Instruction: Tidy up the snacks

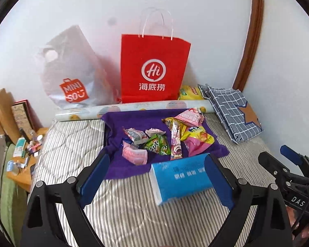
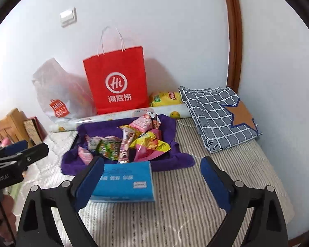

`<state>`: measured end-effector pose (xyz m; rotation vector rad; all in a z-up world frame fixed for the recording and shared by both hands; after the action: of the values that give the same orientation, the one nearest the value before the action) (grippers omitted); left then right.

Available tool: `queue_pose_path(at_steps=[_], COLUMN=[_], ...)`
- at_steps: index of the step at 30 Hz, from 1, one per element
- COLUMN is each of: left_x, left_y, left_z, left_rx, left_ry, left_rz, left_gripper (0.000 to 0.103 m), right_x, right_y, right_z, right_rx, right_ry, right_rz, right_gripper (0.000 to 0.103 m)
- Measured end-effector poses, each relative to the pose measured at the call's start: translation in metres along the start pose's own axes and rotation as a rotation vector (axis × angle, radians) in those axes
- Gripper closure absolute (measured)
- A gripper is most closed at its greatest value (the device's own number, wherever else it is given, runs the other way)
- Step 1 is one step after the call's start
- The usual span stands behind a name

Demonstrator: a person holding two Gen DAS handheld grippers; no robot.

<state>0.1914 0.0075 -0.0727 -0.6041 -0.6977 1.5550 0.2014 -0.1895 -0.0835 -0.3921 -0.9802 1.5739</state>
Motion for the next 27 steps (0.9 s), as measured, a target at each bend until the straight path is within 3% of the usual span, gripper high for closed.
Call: queue_pose_path(at_steps=[15,27], left_x=[-0.02,-0.021], left_y=[0.026,0.024], left_z=[0.068,0.079], left_rx=[-0.08,-0.098], left_ry=[-0.032,-0.05], left_rz=[-0.021,-0.019], left_gripper=[0.007,0.007], right_x=[0.006,0.004], right_y=[0.022,0.027], right_z=[0.059,0.069], right_rx=[-0.036,-0.044], right_ry=[-0.003,0.009], right_rz=[0.002,0.002], right_gripper=[0.001,0.001])
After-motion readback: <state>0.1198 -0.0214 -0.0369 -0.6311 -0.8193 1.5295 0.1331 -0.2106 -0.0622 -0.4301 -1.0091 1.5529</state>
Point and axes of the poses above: each gripper's, at about its wrist camera, not at the fingertips, and z roughly against the way its jaws point, x to its left, y to its underside, the point moved 10 cm from there along -z, roughly the way its jaws point, and after that the axes turned 10 degrees about -y, right-handed, at the moved point
